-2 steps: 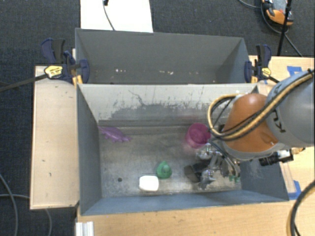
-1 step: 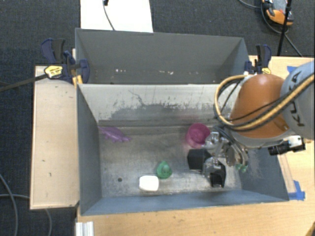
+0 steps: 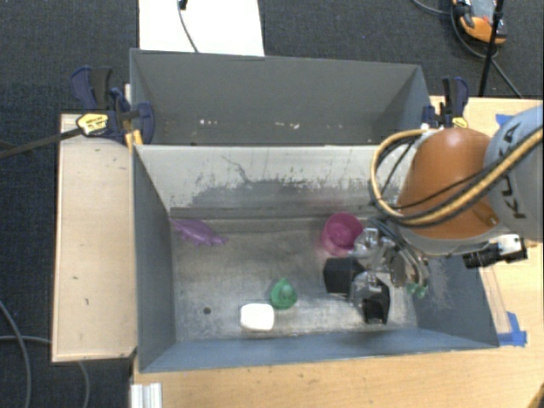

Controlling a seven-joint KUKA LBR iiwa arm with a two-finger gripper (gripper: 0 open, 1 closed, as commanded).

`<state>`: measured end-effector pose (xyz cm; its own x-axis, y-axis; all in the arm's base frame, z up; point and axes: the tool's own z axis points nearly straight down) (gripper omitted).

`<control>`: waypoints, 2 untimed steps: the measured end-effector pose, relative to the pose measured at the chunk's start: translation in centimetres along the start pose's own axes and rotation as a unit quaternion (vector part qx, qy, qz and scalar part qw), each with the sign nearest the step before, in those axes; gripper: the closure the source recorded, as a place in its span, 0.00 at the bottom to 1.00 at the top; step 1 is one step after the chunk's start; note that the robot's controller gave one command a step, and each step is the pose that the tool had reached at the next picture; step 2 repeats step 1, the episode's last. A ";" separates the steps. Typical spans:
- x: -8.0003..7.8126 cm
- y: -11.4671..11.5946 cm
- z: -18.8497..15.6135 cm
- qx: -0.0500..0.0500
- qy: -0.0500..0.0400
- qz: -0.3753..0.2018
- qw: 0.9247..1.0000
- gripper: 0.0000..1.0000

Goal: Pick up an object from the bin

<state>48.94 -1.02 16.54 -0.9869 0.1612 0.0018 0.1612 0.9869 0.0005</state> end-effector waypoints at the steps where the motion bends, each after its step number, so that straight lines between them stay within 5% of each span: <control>1: -0.2 -0.4 -5.0 0.001 0.004 -0.003 1.000 1.00; 2: -0.2 -0.4 -5.0 0.001 0.004 -0.003 1.000 1.00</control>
Offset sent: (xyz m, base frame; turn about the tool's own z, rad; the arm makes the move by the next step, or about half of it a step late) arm 0.0226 -0.0162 -0.0954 -0.4476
